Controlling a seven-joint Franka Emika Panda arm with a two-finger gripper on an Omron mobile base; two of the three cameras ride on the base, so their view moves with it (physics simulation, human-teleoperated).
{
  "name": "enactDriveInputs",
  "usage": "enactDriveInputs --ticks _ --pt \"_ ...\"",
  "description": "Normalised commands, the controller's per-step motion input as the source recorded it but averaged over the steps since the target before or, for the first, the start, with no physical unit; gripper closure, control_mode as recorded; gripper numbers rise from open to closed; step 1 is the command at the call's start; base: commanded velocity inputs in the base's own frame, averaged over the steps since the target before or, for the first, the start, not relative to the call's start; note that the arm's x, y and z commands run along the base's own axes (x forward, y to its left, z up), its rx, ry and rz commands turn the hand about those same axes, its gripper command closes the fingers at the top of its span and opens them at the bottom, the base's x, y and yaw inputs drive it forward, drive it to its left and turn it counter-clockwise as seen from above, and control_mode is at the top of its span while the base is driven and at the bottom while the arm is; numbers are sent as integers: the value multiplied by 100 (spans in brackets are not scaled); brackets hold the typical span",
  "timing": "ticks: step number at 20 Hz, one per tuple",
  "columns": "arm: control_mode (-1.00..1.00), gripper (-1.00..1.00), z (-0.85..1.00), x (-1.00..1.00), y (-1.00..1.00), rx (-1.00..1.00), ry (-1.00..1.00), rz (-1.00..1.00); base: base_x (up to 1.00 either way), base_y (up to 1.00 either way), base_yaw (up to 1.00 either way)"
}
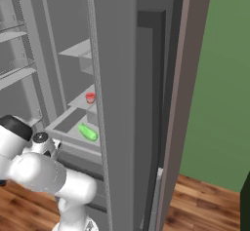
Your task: Place the corn and onion inside the fridge drawer. Close the drawer after placing the vegetables.
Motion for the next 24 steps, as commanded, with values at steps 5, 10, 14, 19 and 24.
enactDriveInputs --ticks 5,10,14,19,24 --pt "-100 -100 26 58 0 0 0 0 0 0 0" --pt "-100 -100 9 57 0 0 0 0 0 0 0" --pt "-100 -100 6 55 0 0 0 0 0 0 0" --pt "-100 -100 0 57 0 0 0 0 0 0 0" --pt "-100 -100 8 58 0 0 0 0 0 0 0"
